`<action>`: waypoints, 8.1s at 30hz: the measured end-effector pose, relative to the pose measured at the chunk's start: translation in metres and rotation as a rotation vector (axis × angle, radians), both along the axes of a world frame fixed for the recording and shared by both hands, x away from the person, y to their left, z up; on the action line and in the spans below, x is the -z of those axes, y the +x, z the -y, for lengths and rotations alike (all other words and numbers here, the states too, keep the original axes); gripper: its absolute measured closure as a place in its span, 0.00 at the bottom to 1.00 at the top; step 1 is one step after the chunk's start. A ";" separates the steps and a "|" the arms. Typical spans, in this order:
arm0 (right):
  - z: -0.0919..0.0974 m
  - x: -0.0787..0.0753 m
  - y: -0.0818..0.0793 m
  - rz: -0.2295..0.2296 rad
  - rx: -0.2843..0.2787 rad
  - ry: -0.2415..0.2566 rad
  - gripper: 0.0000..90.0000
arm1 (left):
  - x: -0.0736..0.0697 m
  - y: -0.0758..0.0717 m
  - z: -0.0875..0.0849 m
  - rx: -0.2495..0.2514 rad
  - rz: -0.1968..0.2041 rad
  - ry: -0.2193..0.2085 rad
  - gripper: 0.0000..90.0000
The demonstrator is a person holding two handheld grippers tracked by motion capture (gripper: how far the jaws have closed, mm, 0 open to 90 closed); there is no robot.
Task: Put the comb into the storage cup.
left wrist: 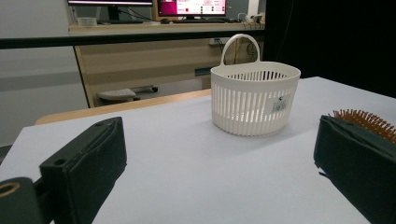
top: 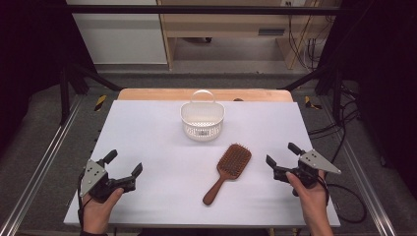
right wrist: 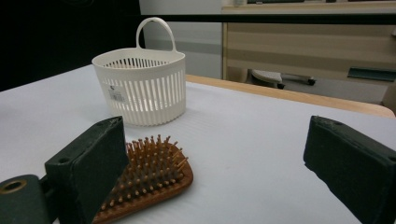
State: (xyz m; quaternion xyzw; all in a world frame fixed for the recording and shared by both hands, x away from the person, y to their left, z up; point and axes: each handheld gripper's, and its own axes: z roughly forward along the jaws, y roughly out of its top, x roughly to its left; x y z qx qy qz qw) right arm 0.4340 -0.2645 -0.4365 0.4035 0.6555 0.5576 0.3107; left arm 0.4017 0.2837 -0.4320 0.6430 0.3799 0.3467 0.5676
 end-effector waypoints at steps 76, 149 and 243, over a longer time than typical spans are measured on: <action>-0.077 0.033 0.105 -0.372 -0.098 -0.286 1.00 | 0.006 0.002 0.010 0.023 -0.043 0.054 0.04; -0.171 0.027 0.020 -0.364 -0.302 -0.313 0.98 | 0.007 0.001 0.020 0.100 -0.098 0.115 0.04; -0.033 0.006 0.002 -0.073 -0.048 -0.177 0.10 | 0.014 0.021 0.112 0.439 -0.720 0.662 0.54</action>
